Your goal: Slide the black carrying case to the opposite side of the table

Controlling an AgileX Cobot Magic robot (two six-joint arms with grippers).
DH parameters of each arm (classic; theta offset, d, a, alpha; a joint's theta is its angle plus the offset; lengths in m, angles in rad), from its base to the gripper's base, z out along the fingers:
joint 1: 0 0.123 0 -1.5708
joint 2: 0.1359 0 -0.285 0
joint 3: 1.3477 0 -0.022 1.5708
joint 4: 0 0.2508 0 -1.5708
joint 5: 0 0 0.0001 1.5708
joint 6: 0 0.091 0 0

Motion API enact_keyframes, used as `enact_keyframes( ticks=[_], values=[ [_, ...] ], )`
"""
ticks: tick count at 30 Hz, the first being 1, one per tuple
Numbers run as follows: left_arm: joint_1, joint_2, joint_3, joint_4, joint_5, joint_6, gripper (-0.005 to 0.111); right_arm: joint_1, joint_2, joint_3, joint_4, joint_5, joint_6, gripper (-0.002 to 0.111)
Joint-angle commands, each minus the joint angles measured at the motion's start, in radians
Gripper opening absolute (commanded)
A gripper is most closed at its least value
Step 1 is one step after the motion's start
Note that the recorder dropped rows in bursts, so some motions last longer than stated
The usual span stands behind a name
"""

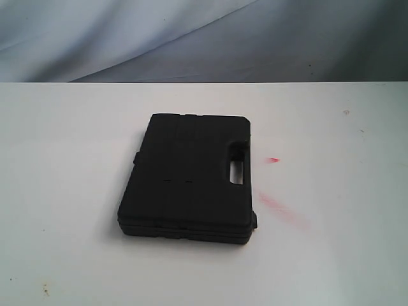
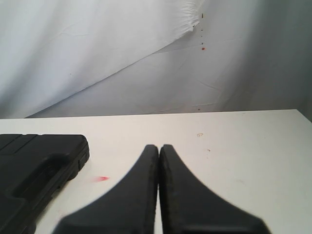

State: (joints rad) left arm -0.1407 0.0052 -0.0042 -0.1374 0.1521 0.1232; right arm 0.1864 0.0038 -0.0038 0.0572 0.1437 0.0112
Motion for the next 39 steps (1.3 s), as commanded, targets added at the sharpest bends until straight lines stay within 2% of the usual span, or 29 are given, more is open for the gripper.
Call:
enact_keyframes(
  ticks=[1,39],
  values=[
    [0.002,-0.005,0.004,0.003,-0.005,-0.011,0.0,-0.007,-0.004,0.004,-0.01,-0.01,-0.004,0.0],
    [0.002,-0.005,0.004,0.003,-0.005,-0.011,0.0,-0.007,-0.004,0.004,0.016,-0.01,-0.003,0.0]
  ],
)
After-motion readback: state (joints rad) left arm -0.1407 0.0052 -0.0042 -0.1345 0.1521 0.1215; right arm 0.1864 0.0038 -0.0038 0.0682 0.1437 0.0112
